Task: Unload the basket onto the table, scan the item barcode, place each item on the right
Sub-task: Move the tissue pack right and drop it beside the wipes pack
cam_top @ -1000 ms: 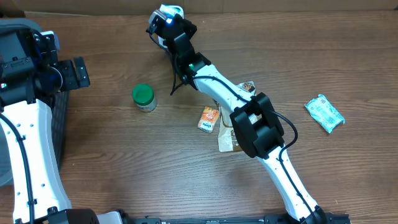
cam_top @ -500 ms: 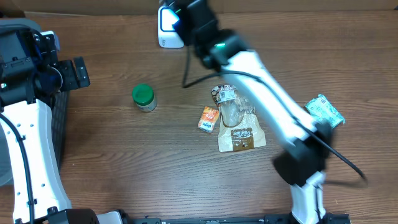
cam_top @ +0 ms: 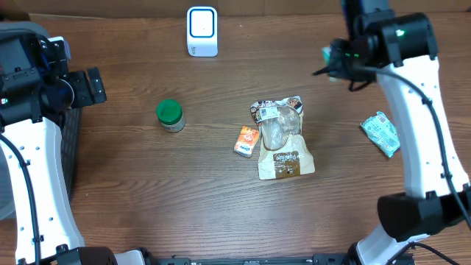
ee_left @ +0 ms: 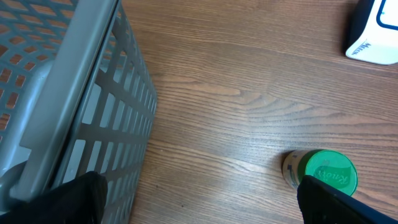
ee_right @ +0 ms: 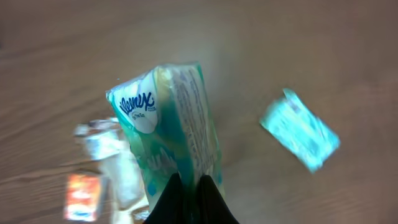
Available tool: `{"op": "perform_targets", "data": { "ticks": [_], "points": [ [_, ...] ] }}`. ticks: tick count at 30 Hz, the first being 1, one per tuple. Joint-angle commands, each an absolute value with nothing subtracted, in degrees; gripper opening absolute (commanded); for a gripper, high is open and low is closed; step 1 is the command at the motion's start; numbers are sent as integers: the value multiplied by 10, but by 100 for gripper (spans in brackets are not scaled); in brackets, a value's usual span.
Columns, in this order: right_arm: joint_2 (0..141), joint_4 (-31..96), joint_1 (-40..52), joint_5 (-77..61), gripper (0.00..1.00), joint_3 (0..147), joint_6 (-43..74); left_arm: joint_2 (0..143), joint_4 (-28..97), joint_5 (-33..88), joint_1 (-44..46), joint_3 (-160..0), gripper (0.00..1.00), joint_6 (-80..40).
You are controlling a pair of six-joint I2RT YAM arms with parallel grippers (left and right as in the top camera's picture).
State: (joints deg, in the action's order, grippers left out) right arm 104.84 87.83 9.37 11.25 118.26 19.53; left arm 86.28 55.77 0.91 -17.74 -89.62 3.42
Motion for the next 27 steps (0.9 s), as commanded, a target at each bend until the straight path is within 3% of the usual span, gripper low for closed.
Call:
{"op": "perform_targets", "data": {
  "ticks": [1, 8, 17, 19, 20, 24, 27],
  "points": [
    [1057, 866, 51, 102, 4, 1108, 226, 865, 557, 15, -179, -900, 100, 43],
    [1057, 722, -46, 53, 4, 906, 227, 865, 557, 15, -179, -900, 100, 43],
    [1057, 597, -103, 48, 4, 781, 227, 865, 557, 15, -179, -900, 100, 43],
    [1057, 578, -110, 48, 14, 766, 227, 865, 557, 15, -179, -900, 99, 43],
    [1058, 570, -113, 48, 27, 761, 227, 865, 557, 15, -179, -900, 99, 43],
    [1058, 556, -115, 48, 61, 758, 227, 865, 557, 15, -179, -900, 99, 43],
    [1058, 554, -115, 35, 72, 762, 225, 865, 557, 15, -179, -900, 100, 43]
  ]
}}
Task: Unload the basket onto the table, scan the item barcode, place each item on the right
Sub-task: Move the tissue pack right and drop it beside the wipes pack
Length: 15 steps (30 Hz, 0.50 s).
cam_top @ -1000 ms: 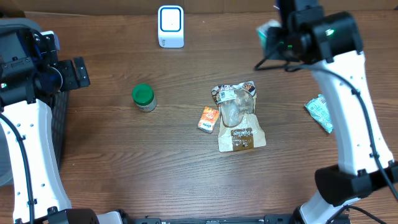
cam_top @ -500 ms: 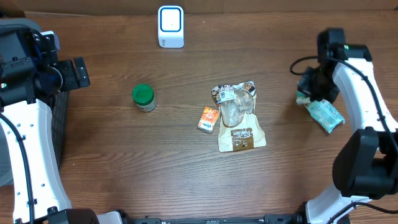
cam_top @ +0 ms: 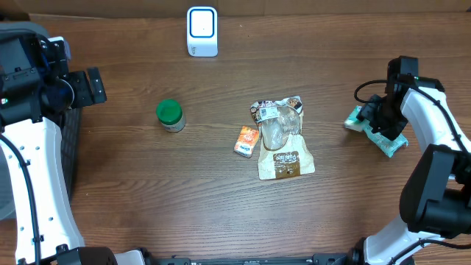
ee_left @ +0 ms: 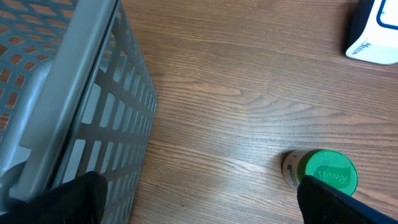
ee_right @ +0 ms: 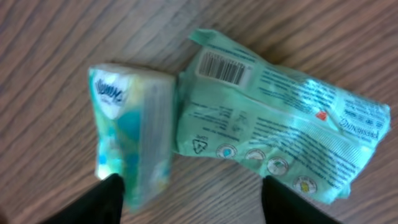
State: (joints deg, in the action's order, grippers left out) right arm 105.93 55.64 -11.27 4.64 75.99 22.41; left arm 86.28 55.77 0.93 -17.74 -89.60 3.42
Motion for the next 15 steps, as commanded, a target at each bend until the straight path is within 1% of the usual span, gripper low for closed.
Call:
{"op": "perform_targets", "data": {
  "ticks": [1, 5, 10, 13, 15],
  "points": [
    [1058, 558, -115, 32, 73, 768, 225, 865, 557, 15, -179, -900, 100, 43],
    [1057, 601, -114, 28, 70, 816, 225, 865, 557, 15, -179, -900, 100, 43],
    [1056, 685, -96, -14, 69, 908, 220, 865, 557, 15, -179, -900, 100, 43],
    [1056, 728, -73, -107, 68, 953, 192, 865, 557, 15, -179, -900, 100, 43],
    [1056, 739, -54, -161, 64, 960, 192, 865, 557, 15, -179, -900, 100, 43]
  ]
}}
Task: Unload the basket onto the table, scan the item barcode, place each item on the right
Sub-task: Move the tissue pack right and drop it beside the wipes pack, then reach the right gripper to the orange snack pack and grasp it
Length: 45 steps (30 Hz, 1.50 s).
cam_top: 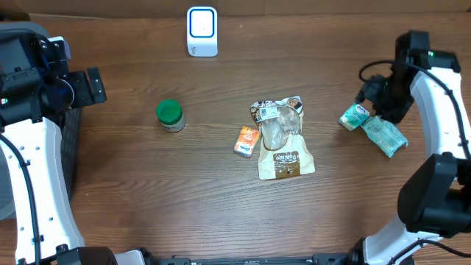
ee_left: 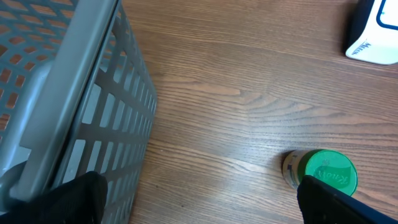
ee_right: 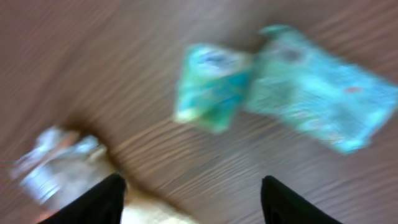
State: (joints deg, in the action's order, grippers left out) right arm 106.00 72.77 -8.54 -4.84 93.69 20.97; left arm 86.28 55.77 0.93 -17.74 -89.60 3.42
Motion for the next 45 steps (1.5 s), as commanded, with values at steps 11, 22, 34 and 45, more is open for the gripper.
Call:
{"op": "perform_targets", "data": {
  "ticks": [11, 22, 34, 45],
  "points": [
    [1057, 734, 113, -192, 33, 924, 215, 865, 557, 15, -179, -900, 100, 43],
    [1058, 582, 252, -155, 6, 801, 371, 865, 557, 15, -179, -900, 100, 43],
    [1060, 489, 331, -20, 4, 736, 528, 865, 557, 15, -179, -900, 100, 43],
    [1088, 465, 336, -9, 4, 726, 543, 865, 557, 15, -179, -900, 100, 43]
  ]
}}
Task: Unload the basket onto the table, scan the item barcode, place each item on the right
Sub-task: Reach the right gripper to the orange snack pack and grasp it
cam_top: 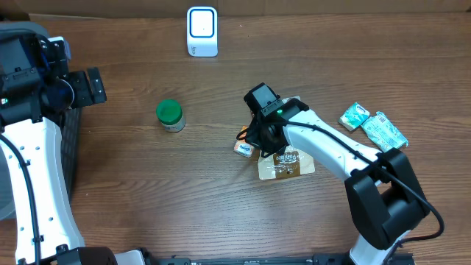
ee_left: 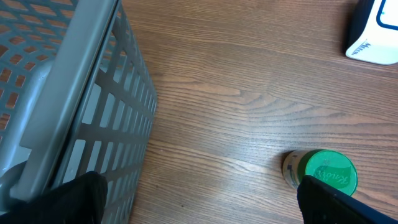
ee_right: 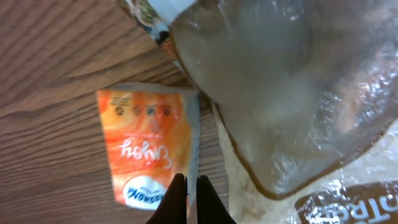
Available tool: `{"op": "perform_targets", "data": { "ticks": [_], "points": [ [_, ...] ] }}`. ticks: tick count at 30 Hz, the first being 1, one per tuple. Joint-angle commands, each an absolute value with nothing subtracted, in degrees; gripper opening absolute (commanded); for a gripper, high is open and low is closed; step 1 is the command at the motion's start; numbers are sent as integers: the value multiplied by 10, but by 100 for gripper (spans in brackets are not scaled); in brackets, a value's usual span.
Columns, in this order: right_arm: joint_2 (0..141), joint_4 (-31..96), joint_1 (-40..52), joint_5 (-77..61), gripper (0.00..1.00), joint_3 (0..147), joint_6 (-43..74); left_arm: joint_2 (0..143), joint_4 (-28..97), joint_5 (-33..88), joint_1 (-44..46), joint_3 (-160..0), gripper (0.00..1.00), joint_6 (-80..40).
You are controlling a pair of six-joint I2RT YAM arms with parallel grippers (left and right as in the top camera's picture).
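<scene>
A white barcode scanner stands at the table's back edge; its corner shows in the left wrist view. An orange packet lies flat at the table's middle, beside a clear snack bag. My right gripper is down on the packet's right edge, shut on that thin edge; in the overhead view the gripper covers much of the packet. My left gripper hovers open at the far left, holding nothing.
A green-lidded jar stands left of centre. A tissue pack and a green wipes pack lie together at the right. A grey mesh basket sits at the left edge, under my left arm.
My right gripper was open over the tissue pack at the right; now it is at the table's middle, shut on the orange packet's edge. The left arm has not moved.
My right gripper first held the tissue pack in the air at the back right. Then it was open with the pack lying on the table beside the wipes pack, then farther from both. Now it grips the orange packet at the middle.
</scene>
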State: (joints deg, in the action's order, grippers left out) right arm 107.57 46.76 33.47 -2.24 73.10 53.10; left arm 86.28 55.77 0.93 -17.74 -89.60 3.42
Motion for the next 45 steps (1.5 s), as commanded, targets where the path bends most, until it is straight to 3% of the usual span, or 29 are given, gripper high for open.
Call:
{"op": "perform_targets", "data": {
  "ticks": [1, 11, 21, 28, 35, 45],
  "points": [
    [1094, 463, 336, -9, 4, 726, 543, 865, 557, 15, -179, -900, 100, 43],
    [1112, 382, 336, 0, 4, 726, 532, 865, 557, 15, -179, -900, 100, 43],
    [1113, 254, 343, -105, 4, 726, 341, 865, 557, 15, -179, -900, 100, 43],
    [1100, 334, 298, -140, 16, 762, 308, 865, 557, 15, -179, -900, 99, 43],
    [1061, 445, 235, -216, 39, 811, 220, 865, 557, 15, -179, -900, 100, 43],
    [1068, 445, 245, -211, 41, 760, 225, 865, 557, 15, -179, -900, 100, 43]
  ]
}}
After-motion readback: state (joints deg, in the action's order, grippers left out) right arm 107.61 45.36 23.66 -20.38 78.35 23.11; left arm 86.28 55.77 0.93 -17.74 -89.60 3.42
